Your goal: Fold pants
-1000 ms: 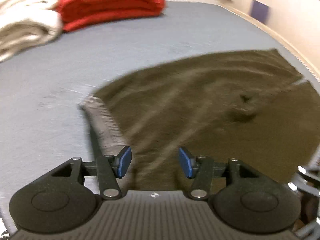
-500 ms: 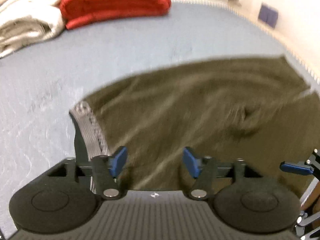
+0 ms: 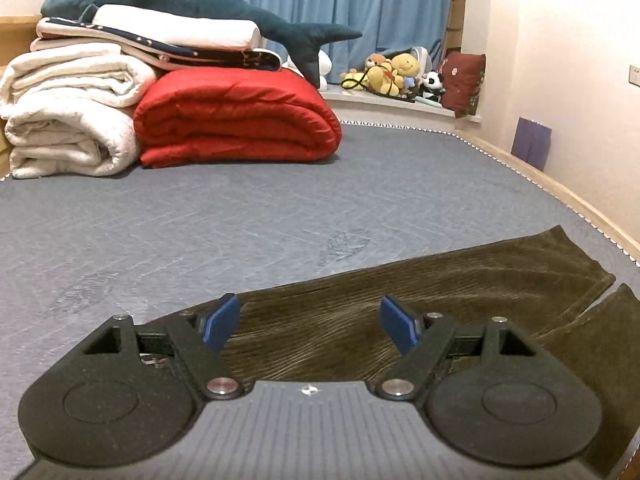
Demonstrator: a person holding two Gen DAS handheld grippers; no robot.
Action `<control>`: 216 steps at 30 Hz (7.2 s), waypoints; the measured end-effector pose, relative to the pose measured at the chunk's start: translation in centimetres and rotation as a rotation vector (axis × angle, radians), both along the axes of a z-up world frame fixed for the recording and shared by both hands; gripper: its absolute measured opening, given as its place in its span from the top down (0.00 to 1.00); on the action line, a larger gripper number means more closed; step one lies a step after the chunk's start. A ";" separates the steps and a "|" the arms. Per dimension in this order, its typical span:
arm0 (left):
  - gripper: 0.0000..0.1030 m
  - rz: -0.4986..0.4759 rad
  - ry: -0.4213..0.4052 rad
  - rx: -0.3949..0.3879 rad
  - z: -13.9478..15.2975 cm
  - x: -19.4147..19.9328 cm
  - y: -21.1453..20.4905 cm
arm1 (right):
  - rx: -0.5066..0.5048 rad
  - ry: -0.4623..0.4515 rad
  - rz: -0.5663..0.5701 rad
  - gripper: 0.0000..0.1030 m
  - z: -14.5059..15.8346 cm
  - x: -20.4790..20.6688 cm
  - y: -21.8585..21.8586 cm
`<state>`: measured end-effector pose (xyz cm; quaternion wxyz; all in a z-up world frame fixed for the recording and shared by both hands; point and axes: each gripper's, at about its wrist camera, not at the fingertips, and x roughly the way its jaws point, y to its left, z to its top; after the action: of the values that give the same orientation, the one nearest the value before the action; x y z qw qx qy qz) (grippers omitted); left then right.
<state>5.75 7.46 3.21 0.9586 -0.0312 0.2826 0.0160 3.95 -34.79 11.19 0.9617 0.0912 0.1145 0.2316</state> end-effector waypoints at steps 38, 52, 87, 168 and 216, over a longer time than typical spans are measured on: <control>0.45 0.192 0.184 -0.076 -7.9 11.5 12.5 | -0.073 0.237 -0.020 0.34 -9.4 7.5 -0.5; 0.14 0.181 0.275 -0.009 -12.3 14.1 12.9 | -0.070 0.254 0.018 0.34 -9.7 8.6 -0.2; 0.98 0.024 0.177 0.049 -5.4 8.1 5.5 | -0.103 0.241 -0.087 0.32 -8.7 6.3 -1.5; 0.94 -0.645 0.124 0.285 -5.3 -8.2 -12.3 | 0.116 0.517 -0.287 0.90 -8.8 7.7 -19.4; 0.45 -0.346 0.192 0.060 -4.9 -3.8 -14.4 | 0.111 0.613 -0.536 0.47 -15.6 3.5 -27.8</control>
<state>1.90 -6.96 -1.67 0.9163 0.0480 0.3731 -0.1376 7.42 -62.55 -4.36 0.9029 0.2342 0.3555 -0.0593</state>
